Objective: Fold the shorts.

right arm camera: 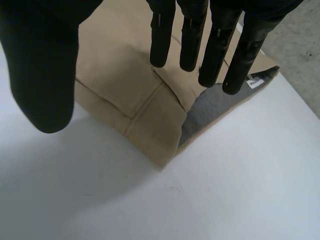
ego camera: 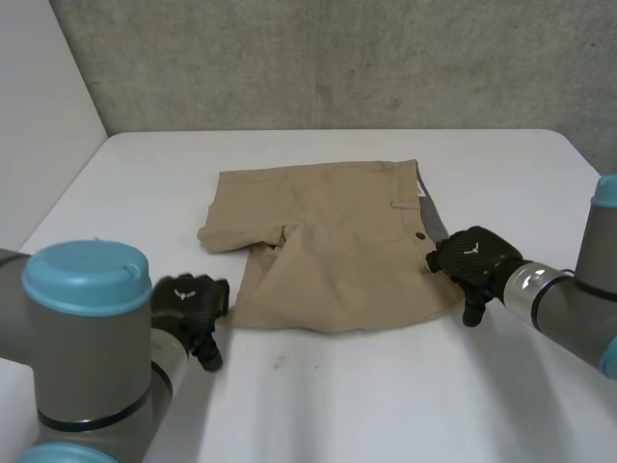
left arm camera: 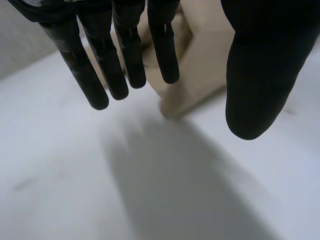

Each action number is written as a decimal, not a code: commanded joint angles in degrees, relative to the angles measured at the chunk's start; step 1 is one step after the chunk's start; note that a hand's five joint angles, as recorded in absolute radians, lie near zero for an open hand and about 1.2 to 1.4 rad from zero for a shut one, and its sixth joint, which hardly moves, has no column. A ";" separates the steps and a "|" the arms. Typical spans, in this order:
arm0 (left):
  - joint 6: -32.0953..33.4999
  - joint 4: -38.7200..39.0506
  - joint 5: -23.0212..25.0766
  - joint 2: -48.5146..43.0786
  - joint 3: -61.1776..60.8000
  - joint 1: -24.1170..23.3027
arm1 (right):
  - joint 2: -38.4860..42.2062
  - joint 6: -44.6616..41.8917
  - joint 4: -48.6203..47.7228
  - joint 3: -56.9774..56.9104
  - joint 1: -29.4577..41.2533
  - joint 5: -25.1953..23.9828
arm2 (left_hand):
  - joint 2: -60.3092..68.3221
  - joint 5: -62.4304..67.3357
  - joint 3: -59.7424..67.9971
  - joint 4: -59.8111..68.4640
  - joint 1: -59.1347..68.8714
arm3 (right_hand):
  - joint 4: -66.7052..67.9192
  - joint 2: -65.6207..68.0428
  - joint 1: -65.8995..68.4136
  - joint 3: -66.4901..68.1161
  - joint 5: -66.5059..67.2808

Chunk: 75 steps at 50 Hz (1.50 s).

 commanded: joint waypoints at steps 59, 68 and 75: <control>10.27 22.13 6.42 -23.91 17.40 0.72 | 0.93 6.86 -9.24 1.51 -0.96 0.64 | 46.52 46.39 46.61 46.23 46.10 | 54.45 54.64 57.83 54.37 55.32; 10.09 17.39 6.07 -9.69 14.77 0.80 | -4.78 8.27 -1.87 -0.94 -1.22 0.73 | 46.52 46.39 46.61 46.23 46.10 | 54.45 54.64 57.83 54.37 55.32; 9.74 15.10 6.86 4.56 11.87 0.98 | -10.49 9.14 5.79 -3.15 -1.84 0.12 | 46.52 46.39 46.61 46.23 46.10 | 54.45 54.64 57.83 54.37 55.32</control>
